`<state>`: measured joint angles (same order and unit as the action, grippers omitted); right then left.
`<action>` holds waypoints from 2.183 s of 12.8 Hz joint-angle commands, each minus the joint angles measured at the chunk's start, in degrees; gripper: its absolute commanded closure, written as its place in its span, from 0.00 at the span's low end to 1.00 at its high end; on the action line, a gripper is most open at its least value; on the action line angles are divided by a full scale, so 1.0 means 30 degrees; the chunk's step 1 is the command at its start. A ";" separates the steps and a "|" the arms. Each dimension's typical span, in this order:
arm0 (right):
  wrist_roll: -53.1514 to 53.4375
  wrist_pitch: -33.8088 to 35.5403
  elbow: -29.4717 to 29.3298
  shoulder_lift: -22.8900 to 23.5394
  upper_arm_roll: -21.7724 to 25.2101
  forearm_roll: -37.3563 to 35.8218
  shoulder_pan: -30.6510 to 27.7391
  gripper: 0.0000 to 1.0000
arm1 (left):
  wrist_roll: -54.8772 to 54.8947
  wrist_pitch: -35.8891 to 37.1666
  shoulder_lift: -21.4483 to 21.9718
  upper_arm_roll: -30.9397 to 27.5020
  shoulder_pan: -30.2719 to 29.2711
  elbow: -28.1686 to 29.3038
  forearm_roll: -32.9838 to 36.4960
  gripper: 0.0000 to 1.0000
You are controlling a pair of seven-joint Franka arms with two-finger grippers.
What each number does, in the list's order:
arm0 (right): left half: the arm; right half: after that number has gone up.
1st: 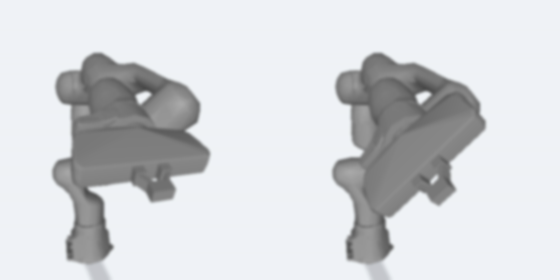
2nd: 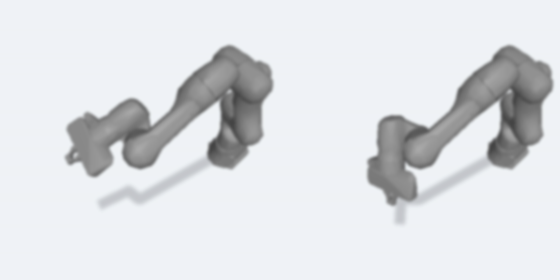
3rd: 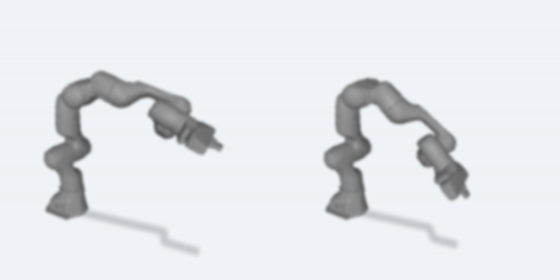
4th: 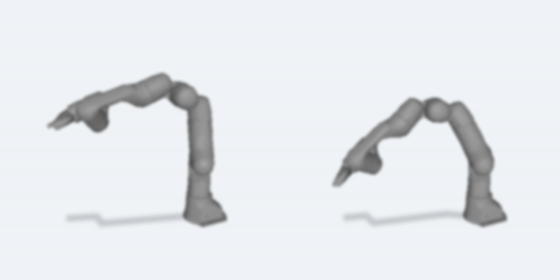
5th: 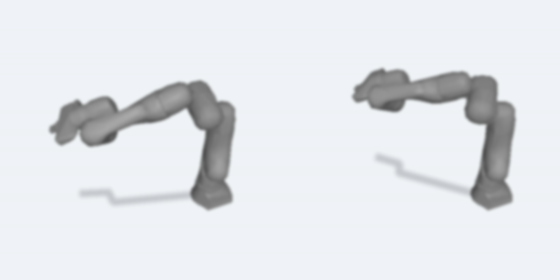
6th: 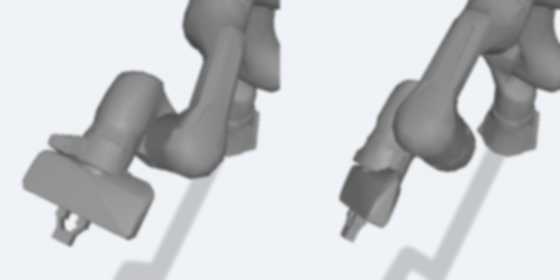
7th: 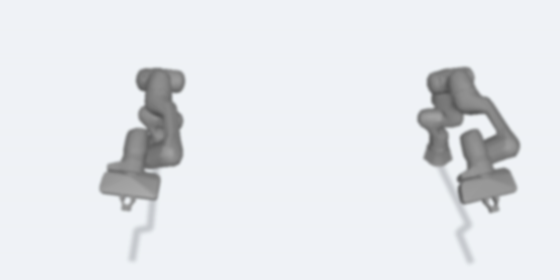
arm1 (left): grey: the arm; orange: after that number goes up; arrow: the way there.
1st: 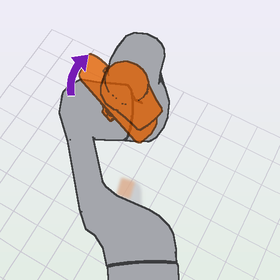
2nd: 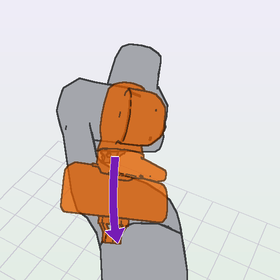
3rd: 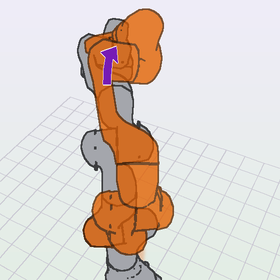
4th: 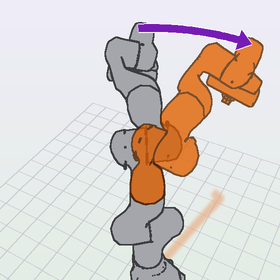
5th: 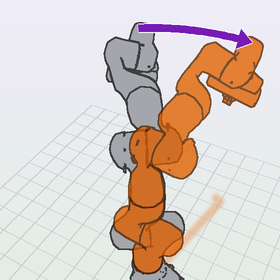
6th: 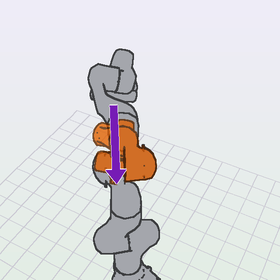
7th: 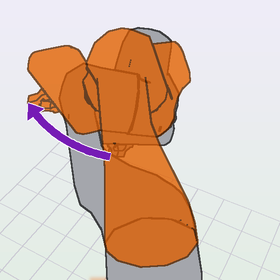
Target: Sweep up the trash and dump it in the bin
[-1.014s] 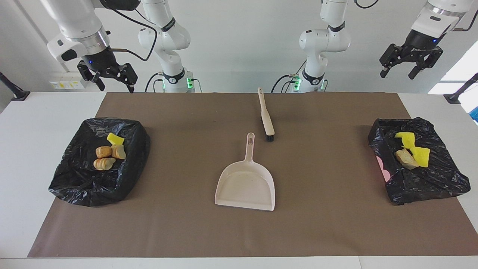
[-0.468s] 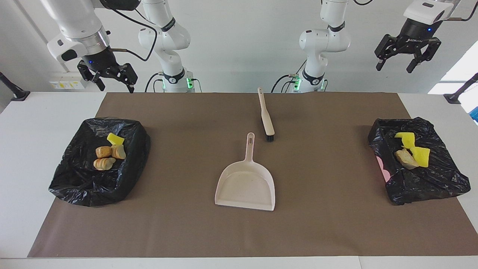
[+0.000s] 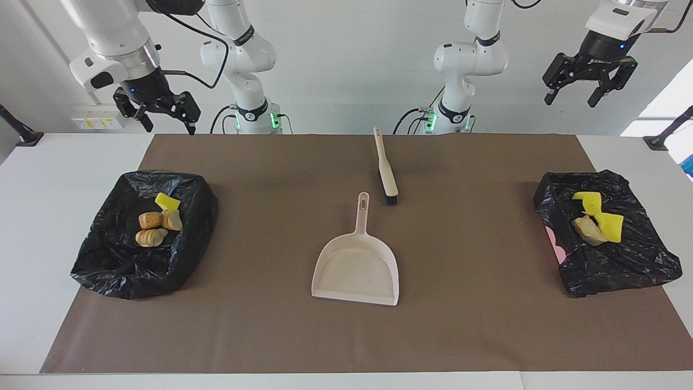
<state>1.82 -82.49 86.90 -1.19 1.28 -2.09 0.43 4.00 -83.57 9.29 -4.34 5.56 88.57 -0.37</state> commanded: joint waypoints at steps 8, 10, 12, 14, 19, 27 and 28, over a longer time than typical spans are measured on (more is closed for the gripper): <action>-0.0989 0.1542 -0.0374 -0.0158 -0.0017 0.0344 -0.0056 0.00 | -0.0834 -0.1557 0.0186 -0.0047 -0.0094 0.1618 0.0240 0.00; -0.0989 0.1483 -0.0344 -0.0188 -0.0017 0.0345 -0.0056 0.00 | -0.0863 -0.1556 0.0186 -0.0135 -0.0212 0.1618 0.0240 0.00; -0.0989 0.1453 -0.0286 -0.0246 -0.0017 0.0345 -0.0085 0.00 | -0.0834 -0.1556 0.0186 -0.0106 -0.0184 0.1589 0.0240 0.00; -0.0989 0.1453 -0.0256 -0.0246 -0.0017 0.0345 -0.0056 0.00 | -0.0834 -0.1556 0.0186 -0.0106 -0.0183 0.1589 0.0240 0.00; -0.0989 0.1453 -0.0227 -0.0275 -0.0017 0.0345 -0.0056 0.00 | -0.0805 -0.1497 0.0156 -0.0106 -0.0447 0.1677 0.0270 0.00; -0.0959 0.1453 -0.0198 -0.0305 -0.0017 0.0345 -0.0086 0.00 | -0.0805 -0.1468 0.0098 -0.0018 -0.2577 0.1736 0.0270 0.00; -0.0988 0.1453 -0.0198 -0.0305 -0.0017 0.0345 -0.0115 0.00 | -0.0747 -0.1497 0.0098 -0.0018 -0.3456 0.1707 0.0270 0.00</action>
<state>0.55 -78.38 86.02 -1.36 1.21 -2.09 0.58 1.71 -87.72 8.96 -5.05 -0.28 92.86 -0.24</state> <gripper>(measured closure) 0.000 0.000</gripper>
